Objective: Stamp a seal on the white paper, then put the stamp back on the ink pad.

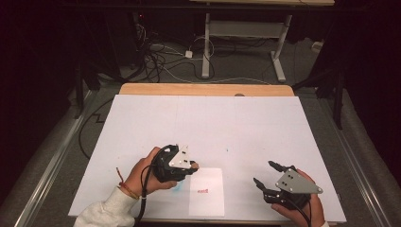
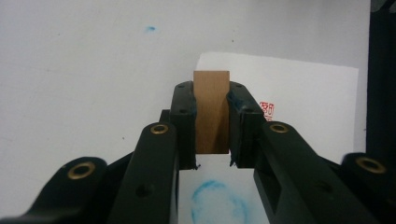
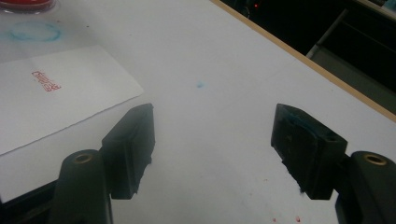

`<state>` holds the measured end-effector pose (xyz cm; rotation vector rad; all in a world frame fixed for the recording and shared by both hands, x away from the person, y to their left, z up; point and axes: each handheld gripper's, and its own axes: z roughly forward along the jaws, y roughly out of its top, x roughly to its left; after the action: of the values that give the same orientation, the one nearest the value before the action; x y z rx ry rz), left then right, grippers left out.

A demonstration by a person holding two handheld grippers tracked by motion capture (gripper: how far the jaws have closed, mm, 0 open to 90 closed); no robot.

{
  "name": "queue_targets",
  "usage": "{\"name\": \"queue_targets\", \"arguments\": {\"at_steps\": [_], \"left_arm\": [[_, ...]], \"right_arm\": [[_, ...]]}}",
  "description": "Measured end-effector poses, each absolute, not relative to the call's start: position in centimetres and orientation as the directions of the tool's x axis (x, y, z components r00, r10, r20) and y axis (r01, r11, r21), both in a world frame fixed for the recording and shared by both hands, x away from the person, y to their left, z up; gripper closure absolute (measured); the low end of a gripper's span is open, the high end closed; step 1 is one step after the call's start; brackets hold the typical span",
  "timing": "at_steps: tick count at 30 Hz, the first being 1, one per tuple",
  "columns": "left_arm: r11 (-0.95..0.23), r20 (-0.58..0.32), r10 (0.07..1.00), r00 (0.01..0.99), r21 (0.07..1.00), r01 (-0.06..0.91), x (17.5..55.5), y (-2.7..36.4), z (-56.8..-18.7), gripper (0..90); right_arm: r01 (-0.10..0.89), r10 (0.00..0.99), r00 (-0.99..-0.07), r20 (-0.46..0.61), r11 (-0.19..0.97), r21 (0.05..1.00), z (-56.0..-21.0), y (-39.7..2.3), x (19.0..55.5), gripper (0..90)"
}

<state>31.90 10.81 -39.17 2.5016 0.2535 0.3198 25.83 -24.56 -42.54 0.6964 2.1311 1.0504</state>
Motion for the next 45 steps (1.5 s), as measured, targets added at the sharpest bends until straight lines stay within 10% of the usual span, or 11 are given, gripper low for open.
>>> {"name": "queue_targets", "arguments": {"at_steps": [45], "left_arm": [[-0.811, 0.088, 0.478, 0.874, 0.426, 0.401, 32.1, 21.7, -41.7, 73.7]], "right_arm": [[0.152, 0.666, -0.670, -0.328, 0.555, 0.818, -42.5, -23.6, 26.3, 31.2]]}}
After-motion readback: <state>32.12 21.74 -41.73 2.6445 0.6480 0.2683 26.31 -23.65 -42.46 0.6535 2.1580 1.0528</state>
